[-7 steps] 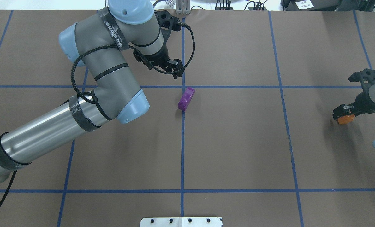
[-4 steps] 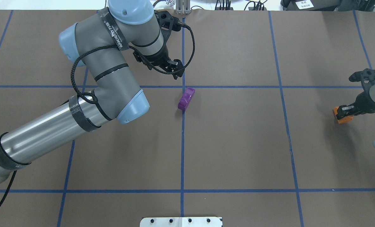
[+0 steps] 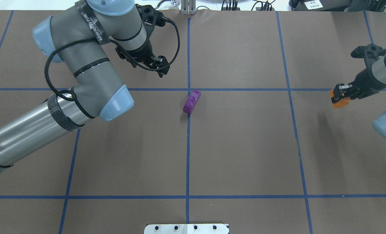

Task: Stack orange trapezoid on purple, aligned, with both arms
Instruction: 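Carry the orange block over the purple block with the right gripper while the left withdraws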

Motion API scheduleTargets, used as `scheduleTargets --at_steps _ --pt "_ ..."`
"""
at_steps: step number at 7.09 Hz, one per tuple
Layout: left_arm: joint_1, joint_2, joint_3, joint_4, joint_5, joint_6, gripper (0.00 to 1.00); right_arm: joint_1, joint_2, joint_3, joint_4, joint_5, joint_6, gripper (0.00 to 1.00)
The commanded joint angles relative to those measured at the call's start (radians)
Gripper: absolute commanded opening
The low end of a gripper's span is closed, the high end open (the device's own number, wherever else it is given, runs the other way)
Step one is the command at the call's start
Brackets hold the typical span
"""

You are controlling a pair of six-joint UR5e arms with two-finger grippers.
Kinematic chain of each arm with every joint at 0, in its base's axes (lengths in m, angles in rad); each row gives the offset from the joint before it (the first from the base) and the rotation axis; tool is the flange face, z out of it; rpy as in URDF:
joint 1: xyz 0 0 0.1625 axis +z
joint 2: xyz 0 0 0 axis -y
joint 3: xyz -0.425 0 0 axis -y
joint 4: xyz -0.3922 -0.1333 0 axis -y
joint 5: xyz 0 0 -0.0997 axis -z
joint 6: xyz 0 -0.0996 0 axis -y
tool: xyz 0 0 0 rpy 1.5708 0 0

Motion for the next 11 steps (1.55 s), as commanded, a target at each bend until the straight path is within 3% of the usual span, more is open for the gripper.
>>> scheduleTargets --at_steps 1,3,5,6,8,9,11 --pt "-0.118 0.158 -0.096 0.032 -0.065 0.157 1.0 -0.078 0.247 0.005 -0.138 0.003 0.277 0.0" --pt "-0.276 0.362 -0.167 0.032 -0.155 0.38 1.0 -0.171 0.567 -0.072 -0.409 -0.023 0.477 0.0" --pt "-0.414 0.522 -0.172 0.032 -0.155 0.627 1.0 -0.288 0.747 -0.172 -0.433 -0.123 0.698 0.0" --pt "-0.466 0.569 -0.164 0.032 -0.155 0.712 1.0 -0.337 0.829 -0.27 -0.427 -0.181 0.77 0.0" --pt "-0.517 0.629 -0.141 0.029 -0.155 0.771 1.0 -0.4 0.901 -0.392 -0.403 -0.238 0.909 0.0" --pt "-0.519 0.637 -0.14 0.032 -0.153 0.812 1.0 -0.411 0.9 -0.433 -0.323 -0.264 0.945 0.0" --pt "-0.522 0.667 -0.149 0.02 -0.156 0.814 1.0 -0.416 0.889 -0.469 -0.266 -0.269 0.993 0.0"
